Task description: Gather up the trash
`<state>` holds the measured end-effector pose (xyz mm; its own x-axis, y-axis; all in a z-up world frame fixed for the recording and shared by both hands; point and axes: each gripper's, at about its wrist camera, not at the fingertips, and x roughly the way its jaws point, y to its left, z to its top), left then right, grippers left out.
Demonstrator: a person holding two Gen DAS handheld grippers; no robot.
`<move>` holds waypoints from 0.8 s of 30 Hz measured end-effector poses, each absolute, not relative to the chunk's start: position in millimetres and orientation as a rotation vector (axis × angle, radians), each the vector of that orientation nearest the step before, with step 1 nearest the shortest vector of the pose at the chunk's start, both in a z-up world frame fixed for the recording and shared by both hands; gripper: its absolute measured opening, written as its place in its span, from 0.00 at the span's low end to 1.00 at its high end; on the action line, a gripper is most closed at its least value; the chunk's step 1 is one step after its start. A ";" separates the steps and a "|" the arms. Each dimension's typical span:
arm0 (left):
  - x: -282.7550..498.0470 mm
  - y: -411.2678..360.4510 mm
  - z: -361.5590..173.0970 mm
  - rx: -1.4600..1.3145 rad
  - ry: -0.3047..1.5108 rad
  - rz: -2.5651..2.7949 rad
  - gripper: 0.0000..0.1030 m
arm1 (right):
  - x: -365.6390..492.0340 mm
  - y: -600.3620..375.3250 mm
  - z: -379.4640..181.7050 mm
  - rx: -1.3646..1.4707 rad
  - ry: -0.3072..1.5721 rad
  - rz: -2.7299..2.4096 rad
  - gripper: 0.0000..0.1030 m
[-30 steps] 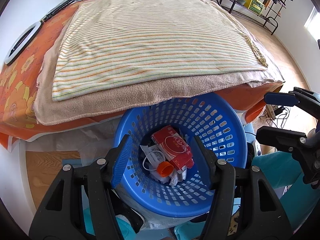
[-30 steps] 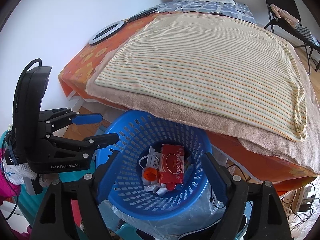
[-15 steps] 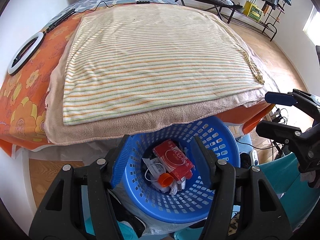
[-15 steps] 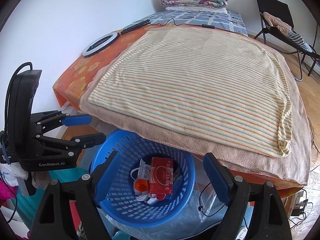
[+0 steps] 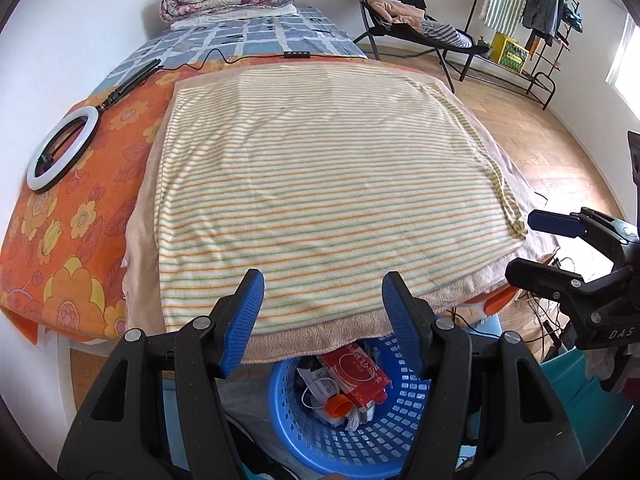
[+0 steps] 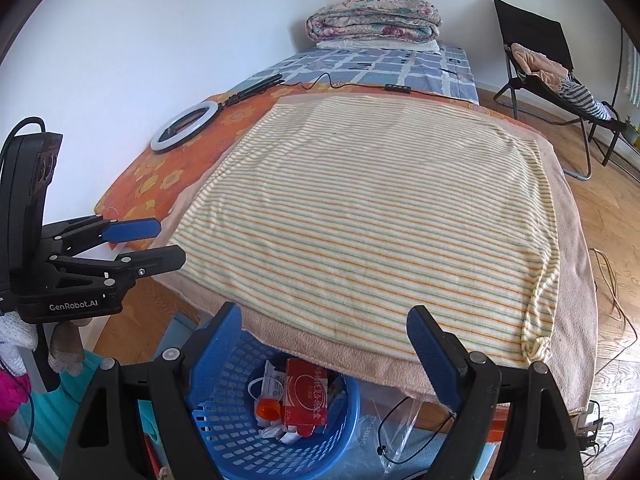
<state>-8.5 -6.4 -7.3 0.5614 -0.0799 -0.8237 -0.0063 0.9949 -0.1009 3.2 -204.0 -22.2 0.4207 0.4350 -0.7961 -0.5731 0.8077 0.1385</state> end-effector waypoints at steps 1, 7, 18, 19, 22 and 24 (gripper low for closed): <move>-4.7 -4.6 -3.0 -0.101 0.963 -0.039 0.62 | 8.2 -204.8 -19.2 -0.154 0.938 0.631 0.84; 14.7 -0.4 20.2 -0.097 0.898 -0.027 0.71 | 33.1 -207.8 -2.4 -0.106 0.895 0.615 0.84; 29.7 10.3 30.7 -0.143 0.851 -0.004 0.80 | 57.8 -209.9 13.6 -0.056 0.823 0.612 0.93; 30.3 10.1 31.0 -0.138 0.847 0.001 0.80 | 58.7 -210.3 14.7 -0.052 0.810 0.611 0.93; 29.6 7.8 32.7 -0.119 0.831 0.008 0.80 | 61.9 -208.6 18.5 -0.051 0.785 0.621 0.93; 29.0 6.8 34.4 -0.119 0.818 0.014 0.80 | 63.6 -208.7 20.3 -0.044 0.770 0.625 0.94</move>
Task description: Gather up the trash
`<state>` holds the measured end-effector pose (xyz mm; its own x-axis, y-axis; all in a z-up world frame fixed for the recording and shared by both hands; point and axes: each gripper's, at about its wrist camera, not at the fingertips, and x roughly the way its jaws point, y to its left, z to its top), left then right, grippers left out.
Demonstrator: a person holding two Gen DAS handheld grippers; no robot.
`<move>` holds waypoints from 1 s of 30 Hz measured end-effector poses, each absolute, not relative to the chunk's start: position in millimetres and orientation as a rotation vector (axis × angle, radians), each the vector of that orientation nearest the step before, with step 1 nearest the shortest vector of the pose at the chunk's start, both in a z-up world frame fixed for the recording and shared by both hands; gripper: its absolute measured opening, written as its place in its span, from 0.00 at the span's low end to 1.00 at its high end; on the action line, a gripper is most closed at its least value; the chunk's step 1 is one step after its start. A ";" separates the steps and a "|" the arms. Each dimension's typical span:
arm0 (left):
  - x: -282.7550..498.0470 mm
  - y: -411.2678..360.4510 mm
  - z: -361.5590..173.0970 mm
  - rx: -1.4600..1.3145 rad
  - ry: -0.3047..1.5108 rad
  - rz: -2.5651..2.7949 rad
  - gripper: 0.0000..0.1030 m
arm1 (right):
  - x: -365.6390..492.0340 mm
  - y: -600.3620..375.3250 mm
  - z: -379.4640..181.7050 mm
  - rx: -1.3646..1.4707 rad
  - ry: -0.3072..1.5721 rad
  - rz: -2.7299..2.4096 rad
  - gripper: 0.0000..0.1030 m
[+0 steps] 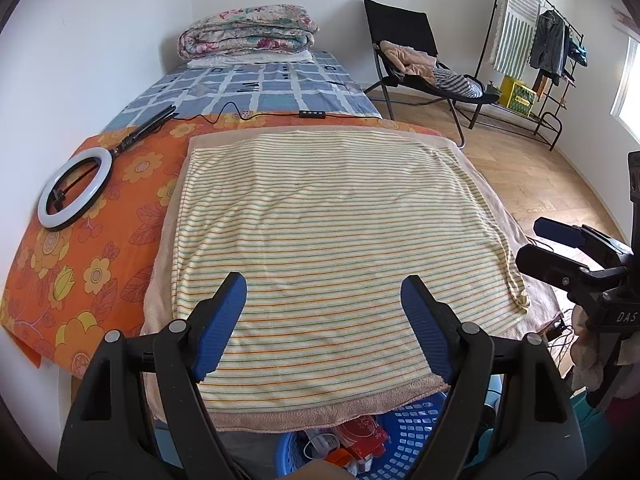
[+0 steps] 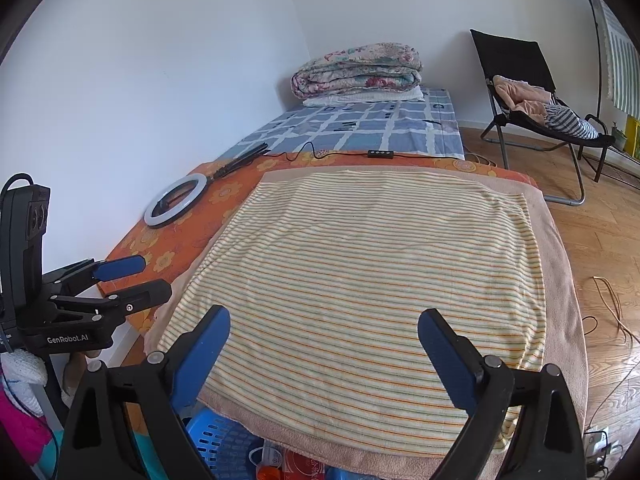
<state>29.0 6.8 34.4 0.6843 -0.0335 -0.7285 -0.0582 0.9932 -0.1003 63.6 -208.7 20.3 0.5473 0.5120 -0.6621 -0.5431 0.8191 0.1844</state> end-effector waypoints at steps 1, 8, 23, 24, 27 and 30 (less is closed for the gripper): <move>28.9 6.5 34.8 -0.120 0.814 0.015 0.80 | 64.1 -209.0 20.7 -0.037 0.763 0.630 0.94; 29.5 7.3 40.2 -0.122 0.789 0.033 0.83 | 71.0 -212.8 19.4 -0.015 0.741 0.637 1.00; 28.3 8.3 42.4 -0.193 0.793 0.010 0.93 | 68.7 -220.8 23.6 0.006 0.721 0.626 1.00; 27.9 8.0 41.4 -0.197 0.795 0.013 0.93 | 68.1 -221.3 23.7 0.007 0.719 0.624 1.00; 28.2 7.8 39.5 -0.204 0.803 0.013 0.93 | 68.3 -221.3 23.1 0.007 0.720 0.625 1.00; 28.5 7.7 37.6 -0.205 0.809 0.016 0.94 | 68.1 -219.9 21.6 0.000 0.724 0.624 1.00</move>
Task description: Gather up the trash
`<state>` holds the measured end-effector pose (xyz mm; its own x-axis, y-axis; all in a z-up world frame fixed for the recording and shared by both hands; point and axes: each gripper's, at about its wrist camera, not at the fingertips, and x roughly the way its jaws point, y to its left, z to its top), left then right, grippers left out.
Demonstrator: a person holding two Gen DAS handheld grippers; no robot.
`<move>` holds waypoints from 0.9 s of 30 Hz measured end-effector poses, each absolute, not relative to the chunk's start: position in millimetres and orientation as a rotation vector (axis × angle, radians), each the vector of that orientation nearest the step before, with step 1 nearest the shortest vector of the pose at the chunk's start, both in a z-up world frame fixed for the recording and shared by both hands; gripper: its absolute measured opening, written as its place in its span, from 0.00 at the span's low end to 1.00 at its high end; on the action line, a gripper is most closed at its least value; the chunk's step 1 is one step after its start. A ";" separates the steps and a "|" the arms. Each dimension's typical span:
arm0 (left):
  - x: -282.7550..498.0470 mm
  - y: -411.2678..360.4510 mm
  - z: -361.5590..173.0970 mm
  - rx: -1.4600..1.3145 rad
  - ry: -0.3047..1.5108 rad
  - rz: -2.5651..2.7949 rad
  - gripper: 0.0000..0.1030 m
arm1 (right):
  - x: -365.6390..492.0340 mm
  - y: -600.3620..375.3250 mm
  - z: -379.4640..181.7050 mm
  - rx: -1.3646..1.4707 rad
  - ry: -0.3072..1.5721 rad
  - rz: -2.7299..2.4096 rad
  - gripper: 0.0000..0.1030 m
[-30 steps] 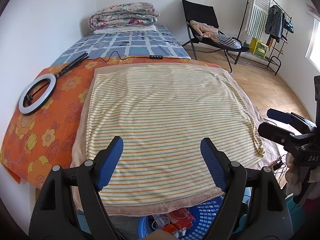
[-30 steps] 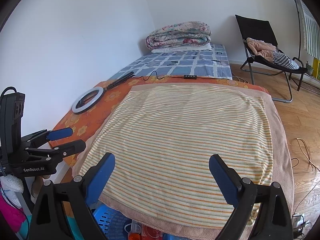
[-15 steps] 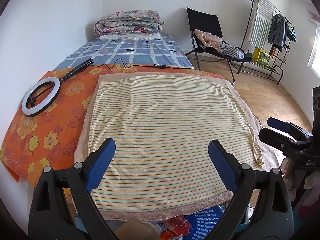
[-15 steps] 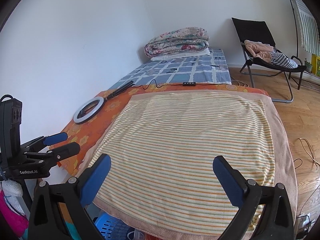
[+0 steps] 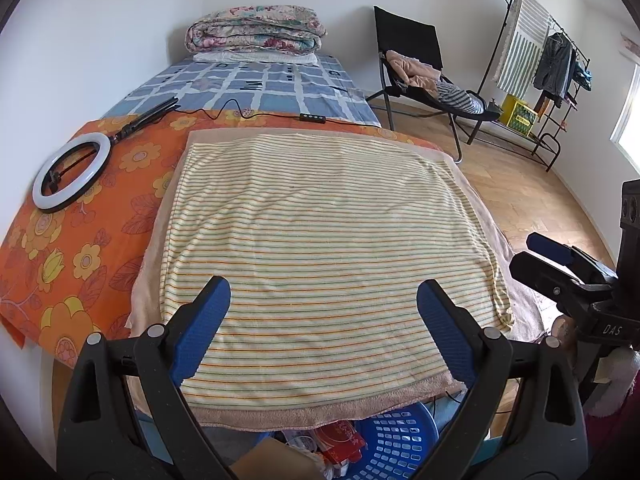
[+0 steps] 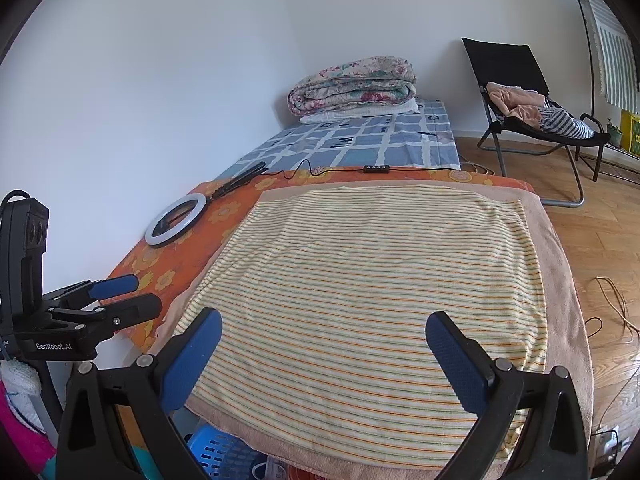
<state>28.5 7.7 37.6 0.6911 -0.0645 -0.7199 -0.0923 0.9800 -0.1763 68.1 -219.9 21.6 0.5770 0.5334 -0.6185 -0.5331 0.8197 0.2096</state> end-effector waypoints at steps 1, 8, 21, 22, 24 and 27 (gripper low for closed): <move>28.7 7.2 37.3 -0.204 0.811 0.017 0.94 | 68.0 -219.6 21.5 -0.002 0.724 0.624 1.00; 29.0 8.2 33.9 -0.209 0.819 0.024 0.94 | 68.3 -219.9 20.3 0.003 0.726 0.622 1.00; 28.0 9.1 30.5 -0.213 0.821 0.032 0.98 | 71.8 -221.0 14.8 0.011 0.741 0.609 1.00; 27.9 9.0 30.1 -0.212 0.822 0.032 0.99 | 72.1 -221.1 14.5 0.011 0.742 0.609 1.00; 28.1 9.2 30.6 -0.213 0.821 0.032 0.99 | 71.9 -221.2 13.7 0.011 0.744 0.608 1.00; 28.2 9.3 30.2 -0.211 0.823 0.032 0.99 | 72.4 -220.3 13.0 0.014 0.749 0.606 1.00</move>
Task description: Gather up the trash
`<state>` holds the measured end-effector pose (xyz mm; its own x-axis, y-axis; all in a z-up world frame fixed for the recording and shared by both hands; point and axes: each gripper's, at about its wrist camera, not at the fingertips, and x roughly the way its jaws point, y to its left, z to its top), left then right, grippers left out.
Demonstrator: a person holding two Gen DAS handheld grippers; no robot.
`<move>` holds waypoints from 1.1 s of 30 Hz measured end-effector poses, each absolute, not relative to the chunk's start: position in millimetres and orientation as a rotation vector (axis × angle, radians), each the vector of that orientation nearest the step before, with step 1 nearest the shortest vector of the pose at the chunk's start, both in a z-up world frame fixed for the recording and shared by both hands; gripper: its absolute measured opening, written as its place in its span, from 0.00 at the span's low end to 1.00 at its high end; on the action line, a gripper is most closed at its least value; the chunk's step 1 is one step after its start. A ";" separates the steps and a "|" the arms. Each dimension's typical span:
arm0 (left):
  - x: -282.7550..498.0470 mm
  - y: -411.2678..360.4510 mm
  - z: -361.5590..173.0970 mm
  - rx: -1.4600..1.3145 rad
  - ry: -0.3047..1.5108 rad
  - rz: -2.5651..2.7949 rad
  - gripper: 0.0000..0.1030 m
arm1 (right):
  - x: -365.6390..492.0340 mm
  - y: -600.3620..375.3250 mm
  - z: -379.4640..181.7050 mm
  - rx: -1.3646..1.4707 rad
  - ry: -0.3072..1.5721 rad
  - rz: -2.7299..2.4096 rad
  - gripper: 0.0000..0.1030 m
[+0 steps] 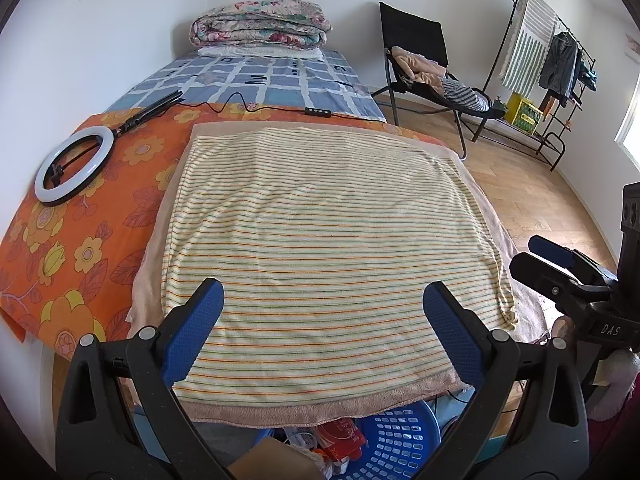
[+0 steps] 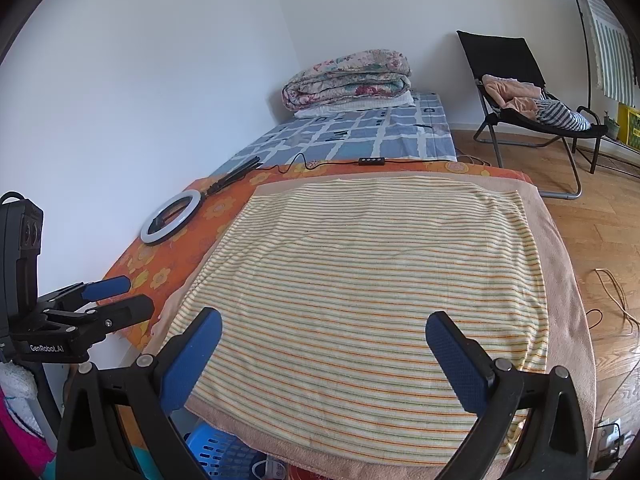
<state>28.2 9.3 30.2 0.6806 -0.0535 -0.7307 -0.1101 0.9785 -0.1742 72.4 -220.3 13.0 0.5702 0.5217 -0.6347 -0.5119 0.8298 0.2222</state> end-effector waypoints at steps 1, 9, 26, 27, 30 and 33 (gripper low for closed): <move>28.2 9.3 30.2 -0.212 0.824 0.033 0.99 | 72.7 -220.6 12.6 0.016 0.751 0.605 1.00; 27.9 9.0 29.1 -0.212 0.827 0.034 0.99 | 74.4 -222.6 11.1 0.024 0.756 0.601 1.00; 25.7 7.7 26.3 -0.210 0.831 0.036 0.99 | 74.1 -222.3 4.8 0.029 0.769 0.591 1.00; 25.5 7.4 25.9 -0.209 0.830 0.036 0.99 | 73.8 -221.8 4.9 0.030 0.769 0.589 1.00; 25.9 7.5 26.0 -0.211 0.831 0.035 0.99 | 74.2 -222.0 4.2 0.034 0.773 0.585 1.00; 25.6 7.5 26.0 -0.210 0.830 0.036 0.99 | 74.2 -222.5 4.1 0.040 0.776 0.584 1.00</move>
<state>25.6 7.5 26.0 0.6753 -0.0505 -0.7358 -0.1136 0.9786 -0.1713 74.2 -222.5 4.1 0.5643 0.5105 -0.6488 -0.4815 0.8419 0.2436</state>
